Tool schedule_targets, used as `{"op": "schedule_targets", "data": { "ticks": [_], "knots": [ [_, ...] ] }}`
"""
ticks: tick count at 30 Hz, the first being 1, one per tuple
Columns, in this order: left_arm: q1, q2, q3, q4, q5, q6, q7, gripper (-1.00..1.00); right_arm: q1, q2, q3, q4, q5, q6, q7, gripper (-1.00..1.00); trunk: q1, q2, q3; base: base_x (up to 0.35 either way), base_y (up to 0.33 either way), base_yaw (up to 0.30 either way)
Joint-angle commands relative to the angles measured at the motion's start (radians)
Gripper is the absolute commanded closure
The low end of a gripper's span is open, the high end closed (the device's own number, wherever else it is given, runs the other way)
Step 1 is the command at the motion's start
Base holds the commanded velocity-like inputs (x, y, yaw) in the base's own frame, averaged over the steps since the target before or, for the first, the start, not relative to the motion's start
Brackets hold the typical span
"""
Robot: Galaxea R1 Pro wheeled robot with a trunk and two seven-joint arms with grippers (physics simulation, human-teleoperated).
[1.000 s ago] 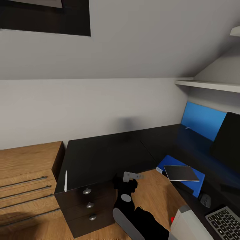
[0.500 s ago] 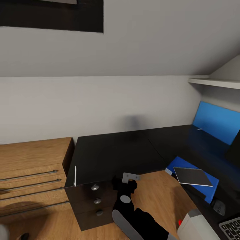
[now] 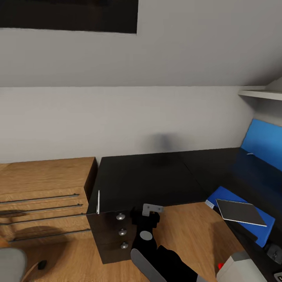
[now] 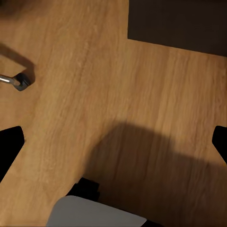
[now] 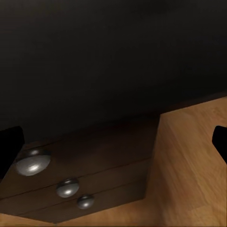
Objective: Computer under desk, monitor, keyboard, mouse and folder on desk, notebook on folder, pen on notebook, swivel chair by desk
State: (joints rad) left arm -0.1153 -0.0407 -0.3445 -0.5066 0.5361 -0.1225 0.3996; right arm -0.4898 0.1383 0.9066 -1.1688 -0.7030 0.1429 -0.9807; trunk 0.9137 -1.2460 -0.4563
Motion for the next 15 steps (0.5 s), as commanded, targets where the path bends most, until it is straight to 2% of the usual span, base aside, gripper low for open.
{"op": "schedule_targets", "data": {
  "ticks": [1,8,15],
  "knots": [
    [-0.001,0.001,-0.008,0.000,0.010,-0.006,0.006,-1.00,-0.001,0.000,0.001,-0.001,-0.001,0.010,-0.006,-1.00,0.000,-0.001,-0.002,0.000,0.122,0.172],
    [-0.001,0.001,-0.008,0.000,0.010,-0.011,0.005,-1.00,-0.001,-0.001,0.002,-0.002,-0.001,0.010,-0.006,-1.00,0.000,-0.001,-0.011,0.000,0.291,0.172],
    [-0.001,0.001,-0.009,0.000,0.010,-0.010,0.005,-1.00,-0.001,-0.001,0.002,-0.002,-0.001,0.010,-0.006,-1.00,0.000,-0.001,-0.020,0.000,0.079,0.172]
  ]
}}
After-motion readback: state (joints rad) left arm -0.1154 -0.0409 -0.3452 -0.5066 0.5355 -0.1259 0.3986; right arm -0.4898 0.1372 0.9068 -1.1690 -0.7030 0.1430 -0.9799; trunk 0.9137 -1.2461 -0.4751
